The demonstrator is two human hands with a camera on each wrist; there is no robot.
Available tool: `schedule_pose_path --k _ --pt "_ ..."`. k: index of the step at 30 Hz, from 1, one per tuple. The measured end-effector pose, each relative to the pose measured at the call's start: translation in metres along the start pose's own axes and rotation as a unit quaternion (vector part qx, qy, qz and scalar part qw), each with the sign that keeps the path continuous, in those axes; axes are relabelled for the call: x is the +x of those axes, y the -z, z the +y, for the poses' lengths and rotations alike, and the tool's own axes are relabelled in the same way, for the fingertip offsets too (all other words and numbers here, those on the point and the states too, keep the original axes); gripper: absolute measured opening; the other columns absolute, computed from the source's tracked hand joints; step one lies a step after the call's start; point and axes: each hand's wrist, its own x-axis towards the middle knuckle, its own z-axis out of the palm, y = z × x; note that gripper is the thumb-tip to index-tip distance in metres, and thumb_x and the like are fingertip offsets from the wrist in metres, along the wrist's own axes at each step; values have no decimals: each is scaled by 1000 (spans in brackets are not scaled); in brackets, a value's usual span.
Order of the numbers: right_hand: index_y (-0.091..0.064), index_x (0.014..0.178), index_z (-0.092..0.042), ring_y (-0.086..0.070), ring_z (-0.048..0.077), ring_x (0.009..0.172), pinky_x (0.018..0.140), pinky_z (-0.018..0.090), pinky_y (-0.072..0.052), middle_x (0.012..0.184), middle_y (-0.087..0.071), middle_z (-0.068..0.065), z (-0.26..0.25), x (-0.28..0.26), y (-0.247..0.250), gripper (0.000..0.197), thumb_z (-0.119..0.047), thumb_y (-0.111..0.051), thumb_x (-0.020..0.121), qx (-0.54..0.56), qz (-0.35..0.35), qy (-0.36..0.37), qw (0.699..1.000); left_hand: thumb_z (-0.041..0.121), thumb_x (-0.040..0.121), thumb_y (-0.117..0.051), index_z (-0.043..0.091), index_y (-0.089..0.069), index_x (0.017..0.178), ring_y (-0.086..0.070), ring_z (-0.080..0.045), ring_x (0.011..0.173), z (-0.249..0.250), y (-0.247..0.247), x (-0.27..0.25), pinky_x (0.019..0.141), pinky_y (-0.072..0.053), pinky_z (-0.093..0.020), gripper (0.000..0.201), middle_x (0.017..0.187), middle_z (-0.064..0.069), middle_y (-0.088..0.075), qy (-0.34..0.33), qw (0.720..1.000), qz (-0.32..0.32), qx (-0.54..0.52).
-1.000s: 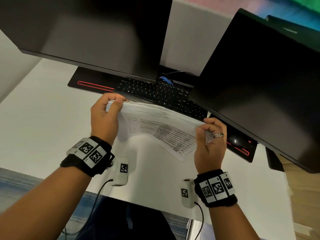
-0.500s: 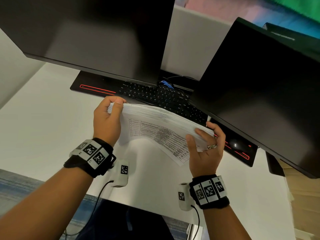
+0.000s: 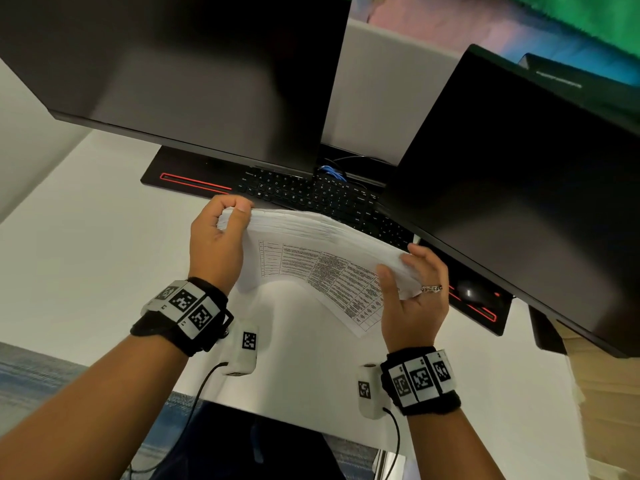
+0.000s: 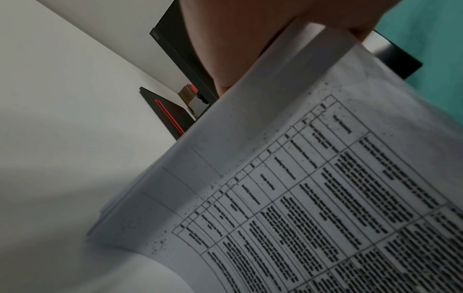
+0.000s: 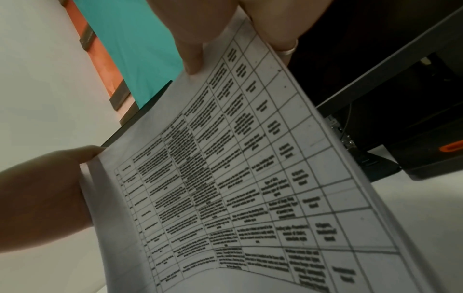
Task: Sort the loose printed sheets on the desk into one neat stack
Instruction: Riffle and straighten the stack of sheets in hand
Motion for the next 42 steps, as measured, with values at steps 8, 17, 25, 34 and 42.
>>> schedule_pose_path --k 8,17,25,34,42 --pt "-67 112 -8 -49 -13 110 89 9 -47 123 -51 -6 3 -1 0 35 -24 -78 82 -36 -20 -5 999 25 90 -52 27 -68 88 -61 -20 97 6 2 6 89 -48 -40 17 101 -3 -69 15 999 -13 -29" --pt "-38 143 -36 -64 7 108 82 30 -59 118 -62 -11 1 1 3 92 -5 -86 71 123 -4 -206 971 43 83 -57 34 -54 118 -65 -14 99 -1 12 6 88 -55 -37 36 111 -6 -65 -3 997 -70 -37" --pt "-58 101 -26 -72 15 90 69 26 -61 98 -71 -1 -1 5 0 48 -3 -85 69 205 -39 -352 912 24 81 -78 21 -50 109 -60 14 75 -10 15 0 67 -50 -19 39 96 10 -59 25 988 -129 79" --pt "-73 89 -17 -70 8 68 56 32 -58 78 -72 -10 -83 70 8 19 -23 -86 76 -28 -206 74 975 48 74 -80 29 -61 120 -59 -9 99 71 4 -9 87 -46 -28 54 110 12 -67 -293 879 -205 316" --pt "-32 146 -23 -41 13 133 108 46 -43 149 -37 -5 -58 35 -15 103 -15 -92 62 48 16 -140 989 26 83 -78 33 -65 96 -68 0 76 57 27 -1 65 -52 -14 19 83 11 -73 -109 980 -151 66"
